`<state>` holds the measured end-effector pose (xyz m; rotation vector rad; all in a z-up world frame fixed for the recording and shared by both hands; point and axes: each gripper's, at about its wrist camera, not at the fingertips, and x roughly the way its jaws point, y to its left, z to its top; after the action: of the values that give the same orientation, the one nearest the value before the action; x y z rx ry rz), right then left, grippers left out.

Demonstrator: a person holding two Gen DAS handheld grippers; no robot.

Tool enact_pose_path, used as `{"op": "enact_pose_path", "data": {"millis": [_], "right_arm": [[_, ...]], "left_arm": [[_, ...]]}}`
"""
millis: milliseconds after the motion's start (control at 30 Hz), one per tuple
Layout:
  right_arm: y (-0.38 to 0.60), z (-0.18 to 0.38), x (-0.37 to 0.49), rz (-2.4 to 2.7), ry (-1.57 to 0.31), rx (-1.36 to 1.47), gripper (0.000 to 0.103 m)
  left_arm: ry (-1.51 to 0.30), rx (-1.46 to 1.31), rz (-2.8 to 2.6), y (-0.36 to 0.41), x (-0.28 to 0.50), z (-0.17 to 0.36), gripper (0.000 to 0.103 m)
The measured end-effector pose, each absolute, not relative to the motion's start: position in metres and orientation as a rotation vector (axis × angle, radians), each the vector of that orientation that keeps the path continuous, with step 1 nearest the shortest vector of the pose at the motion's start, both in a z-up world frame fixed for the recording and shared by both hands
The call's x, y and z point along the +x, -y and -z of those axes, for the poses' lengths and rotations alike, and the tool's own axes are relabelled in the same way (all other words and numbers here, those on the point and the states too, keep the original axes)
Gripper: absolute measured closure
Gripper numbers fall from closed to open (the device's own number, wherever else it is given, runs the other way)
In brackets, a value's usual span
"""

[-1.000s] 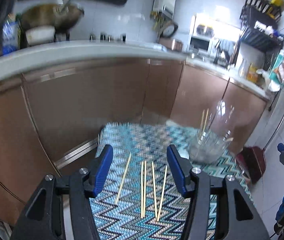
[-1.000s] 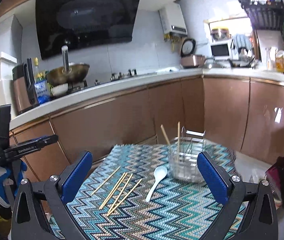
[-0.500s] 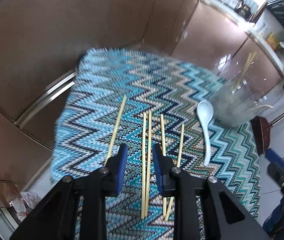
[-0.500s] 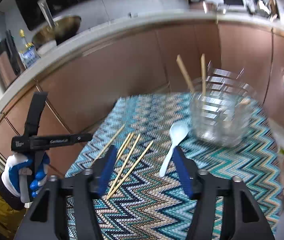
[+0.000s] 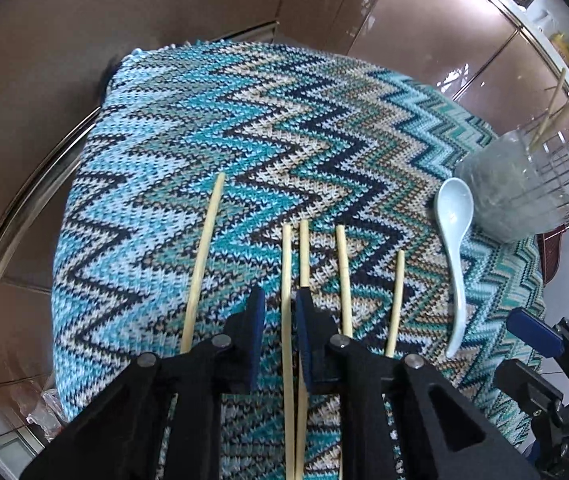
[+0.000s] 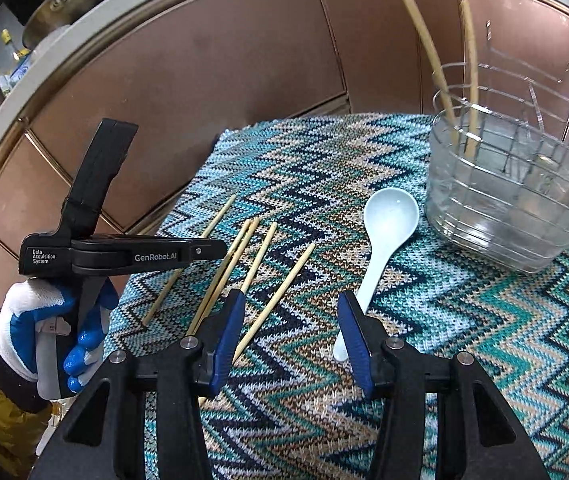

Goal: Organize utensils
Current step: 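Grasp a chopstick with the left tool while the right tool grasps another chopstick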

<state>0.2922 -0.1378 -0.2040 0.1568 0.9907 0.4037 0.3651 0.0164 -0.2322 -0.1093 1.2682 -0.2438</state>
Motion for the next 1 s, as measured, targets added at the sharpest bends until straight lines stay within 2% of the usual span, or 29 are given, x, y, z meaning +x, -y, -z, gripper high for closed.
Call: {"op": "enact_pose_path", "data": {"millis": [333,567,700,867,1000], "right_arm": [[0.116,0.239,0.331,-0.410,-1.129,0.189,0.056],[0.107,0.266,0.368,-0.350,-1.224,0.200,0.069],[0.101,0.268,0.380,-0.326,-1.233,0.176,0.073],[0.095,0.269,0.382,-0.311,-1.232,0.138,0.089],[0.098,0.268,0.378,-0.320,-1.232,0.159,0.093]], "left_arm": [[-1.306,-0.105,0.267,-0.018,0.380,0.243,0.090],[-1.313,-0.139,0.300,-0.025,0.386,0.246,0.097],[-1.303,-0.129,0.303,-0.026,0.387,0.247,0.097],[-1.280,-0.111,0.290,-0.026,0.381,0.245,0.098],[-1.265,-0.142,0.287,-0.027,0.375,0.246,0.099]]}}
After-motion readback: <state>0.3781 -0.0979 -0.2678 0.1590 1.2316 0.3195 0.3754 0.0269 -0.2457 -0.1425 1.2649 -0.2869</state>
